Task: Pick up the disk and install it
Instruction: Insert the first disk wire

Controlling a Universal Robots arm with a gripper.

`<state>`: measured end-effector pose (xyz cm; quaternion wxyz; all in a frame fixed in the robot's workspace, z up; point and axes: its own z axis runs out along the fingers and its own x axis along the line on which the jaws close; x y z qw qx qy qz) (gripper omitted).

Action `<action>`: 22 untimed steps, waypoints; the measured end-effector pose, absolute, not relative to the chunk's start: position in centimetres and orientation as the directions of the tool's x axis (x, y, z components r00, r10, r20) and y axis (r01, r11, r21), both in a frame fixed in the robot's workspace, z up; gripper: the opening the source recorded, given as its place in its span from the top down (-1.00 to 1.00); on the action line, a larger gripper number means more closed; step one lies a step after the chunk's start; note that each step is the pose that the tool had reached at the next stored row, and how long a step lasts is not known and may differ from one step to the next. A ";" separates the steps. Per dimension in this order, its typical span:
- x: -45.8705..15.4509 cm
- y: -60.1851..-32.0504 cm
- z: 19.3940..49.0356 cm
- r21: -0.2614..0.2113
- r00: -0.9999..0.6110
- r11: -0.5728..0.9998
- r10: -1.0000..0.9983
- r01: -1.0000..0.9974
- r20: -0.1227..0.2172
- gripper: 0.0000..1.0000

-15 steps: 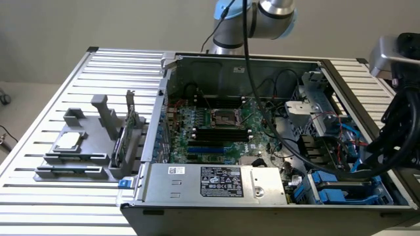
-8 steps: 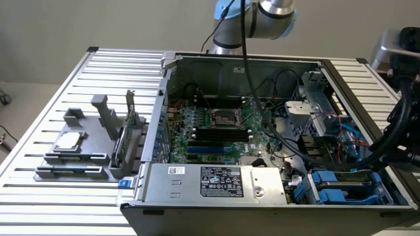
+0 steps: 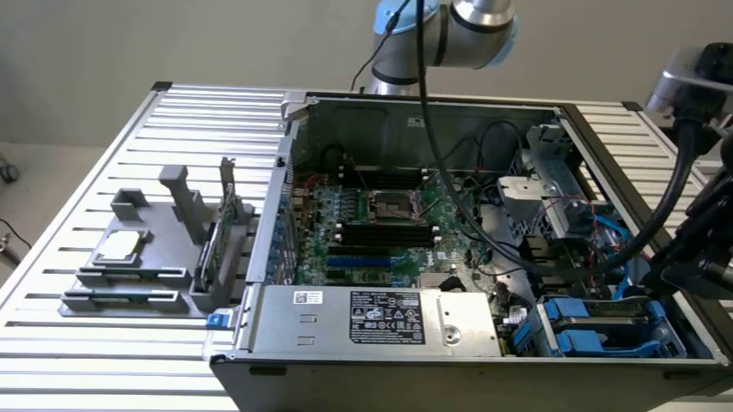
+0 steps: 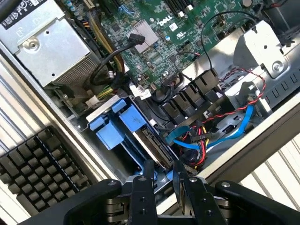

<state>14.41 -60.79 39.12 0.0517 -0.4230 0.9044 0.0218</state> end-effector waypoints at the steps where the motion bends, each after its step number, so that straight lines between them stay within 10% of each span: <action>1: 14.4 -60.8 39.1 -0.004 -0.651 0.656 -0.751 -0.755 -0.112 0.38; 22: 14.4 -60.8 39.1 -0.004 -0.884 0.889 -0.455 -0.457 -0.112 0.38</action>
